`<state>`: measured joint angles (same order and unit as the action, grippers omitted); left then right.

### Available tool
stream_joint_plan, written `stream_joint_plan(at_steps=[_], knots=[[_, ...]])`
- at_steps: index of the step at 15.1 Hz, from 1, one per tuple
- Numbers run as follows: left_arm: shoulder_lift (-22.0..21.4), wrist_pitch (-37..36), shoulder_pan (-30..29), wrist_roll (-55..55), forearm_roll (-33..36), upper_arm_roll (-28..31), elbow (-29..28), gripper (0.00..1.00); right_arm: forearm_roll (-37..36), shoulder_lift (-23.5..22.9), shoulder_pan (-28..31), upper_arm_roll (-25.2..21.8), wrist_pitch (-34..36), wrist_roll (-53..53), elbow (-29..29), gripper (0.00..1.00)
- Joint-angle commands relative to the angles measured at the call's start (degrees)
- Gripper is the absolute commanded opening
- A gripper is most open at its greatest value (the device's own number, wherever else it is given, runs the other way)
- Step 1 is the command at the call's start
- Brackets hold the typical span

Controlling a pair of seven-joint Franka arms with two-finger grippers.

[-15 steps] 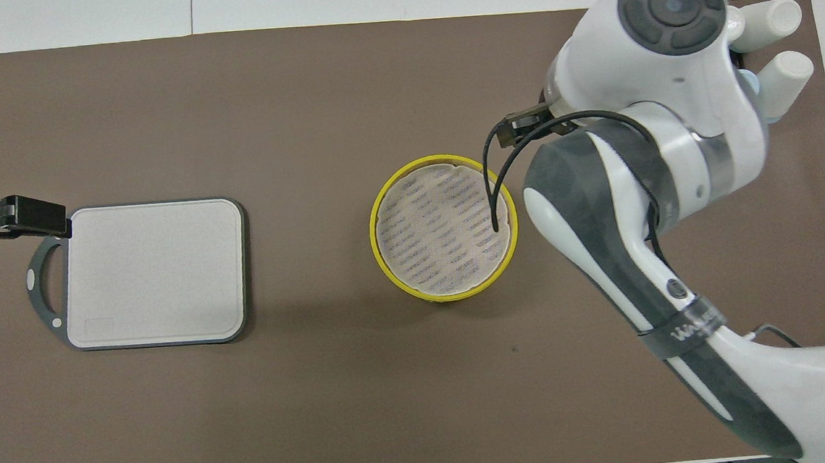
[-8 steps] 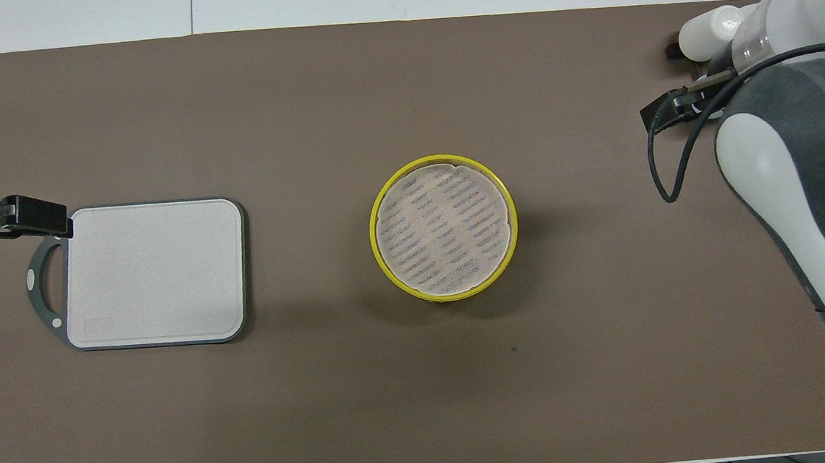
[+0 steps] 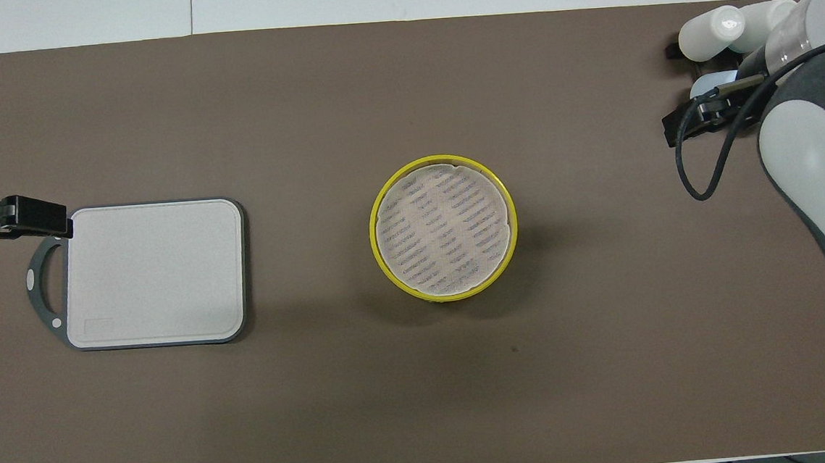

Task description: Place bun in steamer

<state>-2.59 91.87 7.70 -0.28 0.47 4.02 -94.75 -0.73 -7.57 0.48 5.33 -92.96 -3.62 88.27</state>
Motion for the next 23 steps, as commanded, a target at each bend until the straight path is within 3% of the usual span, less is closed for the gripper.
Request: stream_joint_plan(at_steps=[1,4,23], knots=[[-0.4,-0.1,-0.8,0.3,-0.7,-0.5,0.2,1.0,1.1,3.9,1.3,0.6,-2.3,-1.1,5.5,1.0],[-0.4,-0.1,-0.9,0.3,-0.7,-0.4,0.2,1.0,1.1,6.0,1.9,0.5,-3.2,-1.0,8.2,1.0],[-0.7,-0.3,-0.8,0.2,-0.7,-0.5,0.0,1.0,0.5,5.9,2.2,0.4,-2.0,-1.0,8.1,1.0]])
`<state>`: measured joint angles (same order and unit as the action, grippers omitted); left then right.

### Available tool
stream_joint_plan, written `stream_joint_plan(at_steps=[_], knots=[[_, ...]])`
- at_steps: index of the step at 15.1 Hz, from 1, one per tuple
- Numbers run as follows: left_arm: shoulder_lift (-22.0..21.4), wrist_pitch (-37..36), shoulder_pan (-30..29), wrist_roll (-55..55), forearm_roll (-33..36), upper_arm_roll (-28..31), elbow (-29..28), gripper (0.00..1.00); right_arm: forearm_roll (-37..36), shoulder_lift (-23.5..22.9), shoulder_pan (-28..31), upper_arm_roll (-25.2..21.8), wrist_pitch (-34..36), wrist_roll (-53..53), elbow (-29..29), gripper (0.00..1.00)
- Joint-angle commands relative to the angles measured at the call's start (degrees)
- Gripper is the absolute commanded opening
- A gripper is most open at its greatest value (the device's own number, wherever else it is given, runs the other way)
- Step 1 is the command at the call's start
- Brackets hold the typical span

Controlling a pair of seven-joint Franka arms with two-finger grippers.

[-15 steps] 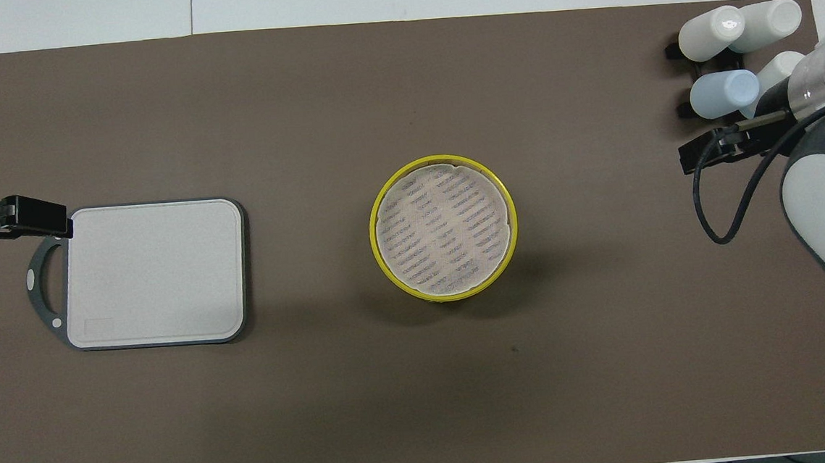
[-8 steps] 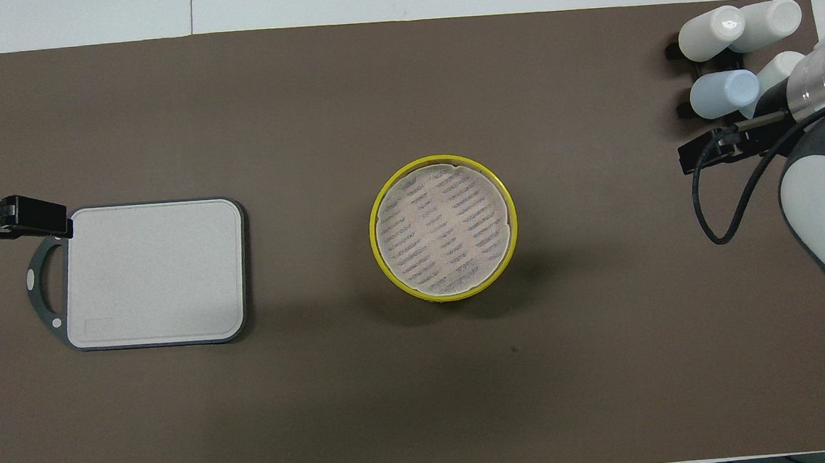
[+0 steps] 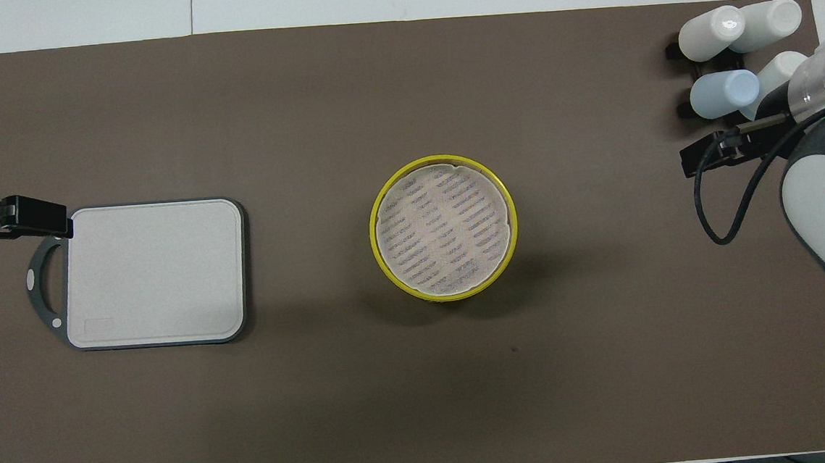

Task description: Place bun in steamer

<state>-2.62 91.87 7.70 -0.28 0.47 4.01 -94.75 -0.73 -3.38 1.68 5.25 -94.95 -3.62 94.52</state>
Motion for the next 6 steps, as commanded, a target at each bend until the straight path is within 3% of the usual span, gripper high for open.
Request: stream_joint_plan(at_steps=[1,6], knots=[[-0.6,-0.1,-0.8,0.2,-0.6,-0.5,0.0,1.0,0.5,1.7,1.0,0.5,0.4,-1.0,1.8,1.0],[-0.6,0.0,-0.8,0.2,-0.6,-0.5,-0.1,1.0,0.5,1.7,1.0,0.5,0.7,-0.8,1.7,1.0]])
